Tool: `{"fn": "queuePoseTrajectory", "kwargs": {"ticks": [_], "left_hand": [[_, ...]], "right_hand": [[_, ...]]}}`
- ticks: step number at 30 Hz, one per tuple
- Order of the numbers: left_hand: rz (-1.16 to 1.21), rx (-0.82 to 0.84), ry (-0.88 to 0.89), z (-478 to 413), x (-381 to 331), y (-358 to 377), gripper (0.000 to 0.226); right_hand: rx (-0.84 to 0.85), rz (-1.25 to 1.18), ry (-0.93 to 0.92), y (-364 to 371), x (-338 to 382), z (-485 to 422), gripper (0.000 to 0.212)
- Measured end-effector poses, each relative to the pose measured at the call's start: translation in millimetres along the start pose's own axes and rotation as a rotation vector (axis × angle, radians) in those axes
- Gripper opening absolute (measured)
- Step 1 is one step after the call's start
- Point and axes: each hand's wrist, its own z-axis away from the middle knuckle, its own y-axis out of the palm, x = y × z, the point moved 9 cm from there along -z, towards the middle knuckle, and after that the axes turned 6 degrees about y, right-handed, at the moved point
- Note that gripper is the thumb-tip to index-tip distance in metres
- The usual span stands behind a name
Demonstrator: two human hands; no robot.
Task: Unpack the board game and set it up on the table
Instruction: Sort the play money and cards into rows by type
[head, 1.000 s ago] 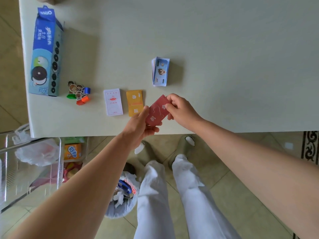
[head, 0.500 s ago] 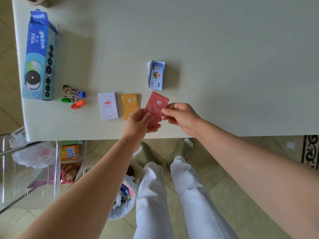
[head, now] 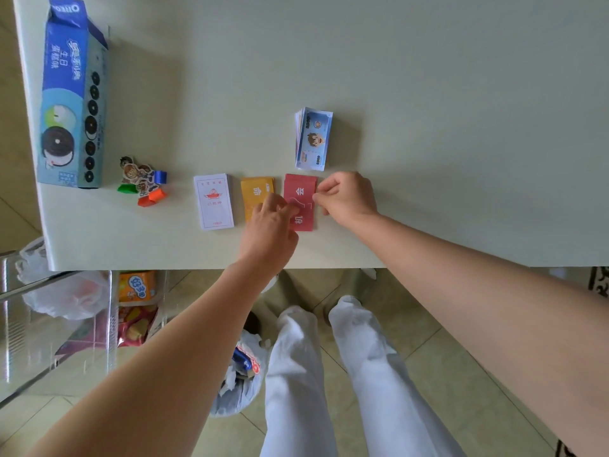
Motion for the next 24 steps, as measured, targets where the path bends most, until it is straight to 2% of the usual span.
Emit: {"fn": "queuePoseTrajectory", "kwargs": {"ticks": [2,5,9,11,13,15,20,24], "left_hand": [[-0.018,0.002,-0.018,-3,0,-2,0.038],[-0.058,0.033,-0.012,-6,-3,-4,0.037],[-0.088,0.071,-0.013,-9,-5,-6,0.037],[-0.088,0.072,-0.031,-11,-4,-7,0.037],[-0.085,0.07,-0.048,-12,-4,-8,0.035],[-0.092,0.07,-0.06,-12,-5,-8,0.034],[-0.078,0.046,-0.129,-14,-4,-8,0.033],[-0.063,0.008,-0.21,-13,-3,-9,0.029]], "right_hand": [[-0.073,0.023,-0.043,-16,3,0,0.008],[-0.175,0.04,-0.185,-42,20,1,0.017],[-0.235,0.139,-0.401,-54,57,-5,0.05],[-0.165,0.285,-0.494,-44,75,-8,0.075],[-0.057,0.551,-0.587,-27,86,-13,0.101],[0.017,0.843,-0.691,-11,91,-15,0.113],[0.146,1.242,-0.869,7,98,-16,0.099],[0.113,1.512,-1.07,5,105,-16,0.078]]}}
